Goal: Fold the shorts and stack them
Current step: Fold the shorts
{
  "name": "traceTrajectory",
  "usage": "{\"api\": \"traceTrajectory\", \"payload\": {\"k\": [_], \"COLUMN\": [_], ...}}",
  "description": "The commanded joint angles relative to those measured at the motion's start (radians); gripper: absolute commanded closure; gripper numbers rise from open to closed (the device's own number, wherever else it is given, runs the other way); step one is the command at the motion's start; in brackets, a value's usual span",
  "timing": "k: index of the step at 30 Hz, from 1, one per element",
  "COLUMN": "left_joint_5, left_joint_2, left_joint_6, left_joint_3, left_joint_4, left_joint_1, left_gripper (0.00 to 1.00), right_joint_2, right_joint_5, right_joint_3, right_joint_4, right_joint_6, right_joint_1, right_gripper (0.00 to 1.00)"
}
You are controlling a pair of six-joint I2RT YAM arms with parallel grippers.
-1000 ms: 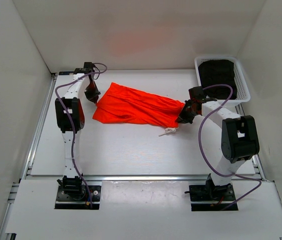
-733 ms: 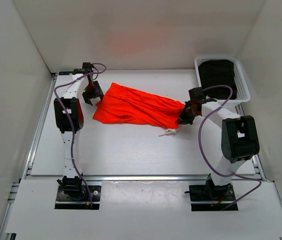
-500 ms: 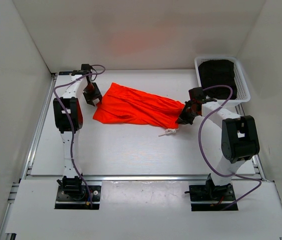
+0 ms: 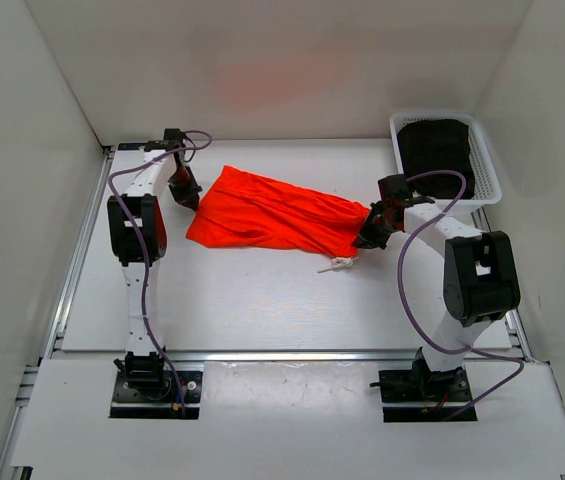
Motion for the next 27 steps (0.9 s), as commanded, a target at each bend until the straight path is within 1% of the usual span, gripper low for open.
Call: {"api": "traceTrajectory", "payload": {"k": [1, 5, 7, 8, 9, 11, 12, 13, 16, 18, 19, 20, 21, 22, 23, 24, 27], "left_joint_5": [-0.027, -0.05, -0.021, -0.008, 0.004, 0.026, 0.026, 0.035, 0.044, 0.044, 0.044, 0.044, 0.053, 0.053, 0.053, 0.081, 0.124], "left_joint_2": [-0.137, -0.292, -0.341, -0.387, -0.409, -0.467, -0.484, -0.498, -0.516, -0.527, -0.527, -0.527, -0.527, -0.527, -0.527, -0.536, -0.536], "left_joint_6": [0.003, 0.003, 0.012, 0.012, 0.012, 0.012, 0.003, 0.003, -0.006, -0.016, -0.016, -0.025, -0.025, -0.034, -0.046, -0.046, -0.057], "left_joint_3": [-0.001, -0.107, -0.2, -0.234, -0.311, -0.389, -0.468, -0.507, -0.608, -0.647, -0.679, -0.692, -0.704, -0.722, -0.733, -0.745, -0.797], "left_joint_4": [-0.005, -0.014, -0.014, 0.0, 0.018, 0.038, 0.052, 0.082, 0.101, 0.112, 0.121, 0.121, 0.121, 0.121, 0.13, 0.13, 0.153], "left_joint_1": [0.002, 0.002, 0.002, 0.002, 0.002, 0.002, 0.002, 0.002, -0.008, -0.018, -0.018, -0.018, -0.018, -0.018, -0.018, -0.018, -0.029], "left_gripper": [0.9, 0.9, 0.9, 0.9, 0.9, 0.9, 0.9, 0.9, 0.9, 0.9, 0.88, 0.78, 0.62, 0.15, 0.0, 0.0, 0.0], "right_joint_2": [-0.049, -0.06, -0.069, -0.069, -0.069, -0.069, -0.069, -0.078, -0.078, -0.078, -0.078, -0.078, -0.078, -0.078, -0.078, -0.078, -0.087], "right_joint_5": [0.003, 0.012, 0.022, 0.031, 0.031, 0.031, 0.031, 0.031, 0.031, 0.031, 0.031, 0.031, 0.031, 0.031, 0.022, 0.022, 0.012], "right_joint_3": [-0.001, -0.001, -0.001, -0.01, -0.01, -0.01, -0.01, -0.019, -0.03, -0.03, -0.03, -0.03, -0.03, -0.03, -0.03, -0.03, -0.048], "right_joint_4": [-0.024, -0.024, -0.024, -0.024, -0.024, -0.024, -0.024, -0.024, -0.024, -0.024, -0.024, -0.024, -0.024, -0.024, -0.034, -0.034, -0.034], "right_joint_6": [-0.012, -0.012, -0.012, -0.012, -0.012, -0.012, -0.012, -0.012, -0.012, -0.022, -0.022, -0.031, -0.031, -0.031, -0.031, -0.031, -0.031], "right_joint_1": [0.001, 0.001, 0.001, 0.001, 0.001, 0.001, -0.008, -0.008, -0.008, -0.017, -0.017, -0.017, -0.017, -0.017, -0.017, -0.017, -0.017], "right_gripper": [1.0, 1.0, 1.0, 1.0, 1.0, 1.0, 1.0, 1.0, 1.0, 1.0, 0.98, 0.95, 0.83, 0.75, 0.66, 0.53, 0.36]}}
